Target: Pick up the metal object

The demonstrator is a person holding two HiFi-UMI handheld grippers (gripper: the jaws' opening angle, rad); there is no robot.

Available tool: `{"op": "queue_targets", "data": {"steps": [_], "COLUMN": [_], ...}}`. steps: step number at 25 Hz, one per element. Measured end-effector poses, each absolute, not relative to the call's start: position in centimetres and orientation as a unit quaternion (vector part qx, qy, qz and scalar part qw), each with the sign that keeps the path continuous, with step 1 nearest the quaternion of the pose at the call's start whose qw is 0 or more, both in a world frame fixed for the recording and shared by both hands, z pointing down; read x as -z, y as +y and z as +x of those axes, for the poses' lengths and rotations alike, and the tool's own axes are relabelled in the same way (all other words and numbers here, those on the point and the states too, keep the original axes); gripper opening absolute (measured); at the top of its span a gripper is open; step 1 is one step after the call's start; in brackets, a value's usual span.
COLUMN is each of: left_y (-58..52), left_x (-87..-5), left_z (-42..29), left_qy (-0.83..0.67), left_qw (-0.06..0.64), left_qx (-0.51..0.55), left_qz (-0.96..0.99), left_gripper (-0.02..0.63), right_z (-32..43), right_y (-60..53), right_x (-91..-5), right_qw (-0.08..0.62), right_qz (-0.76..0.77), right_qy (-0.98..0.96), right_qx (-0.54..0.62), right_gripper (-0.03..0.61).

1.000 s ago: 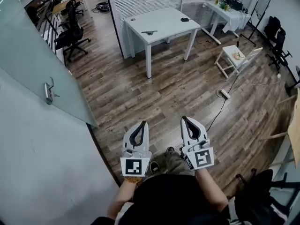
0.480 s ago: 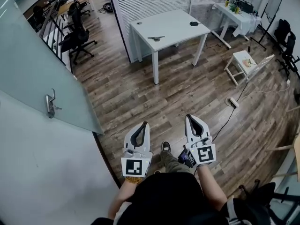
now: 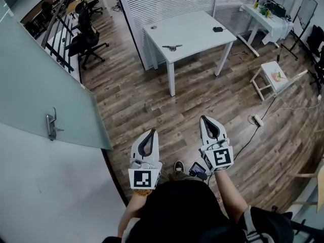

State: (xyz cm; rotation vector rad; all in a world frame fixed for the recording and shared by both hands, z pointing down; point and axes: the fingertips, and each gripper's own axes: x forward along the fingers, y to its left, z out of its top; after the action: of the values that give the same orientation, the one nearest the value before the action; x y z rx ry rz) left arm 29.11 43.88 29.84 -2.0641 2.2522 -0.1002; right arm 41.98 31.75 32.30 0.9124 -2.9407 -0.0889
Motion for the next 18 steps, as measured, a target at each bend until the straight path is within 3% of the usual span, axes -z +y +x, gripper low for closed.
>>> {"op": "queue_targets", "data": {"steps": [9, 18], "left_y": [37.9, 28.4], "left_x": [-31.9, -33.8], "left_z": [25.0, 16.4], "left_qy": [0.748, 0.730], "left_qw": [0.017, -0.005], "left_qx": [0.033, 0.013], "left_qz": [-0.663, -0.683], "left_gripper": [0.015, 0.015], "right_z": [38.9, 32.3], "right_y": [23.4, 15.1], "right_x": [-34.3, -35.9], "right_qw": [0.038, 0.069], "right_qz": [0.296, 0.324], "right_qy": [-0.954, -0.943], "right_qx": [0.008, 0.007], "right_gripper": [0.002, 0.002]}}
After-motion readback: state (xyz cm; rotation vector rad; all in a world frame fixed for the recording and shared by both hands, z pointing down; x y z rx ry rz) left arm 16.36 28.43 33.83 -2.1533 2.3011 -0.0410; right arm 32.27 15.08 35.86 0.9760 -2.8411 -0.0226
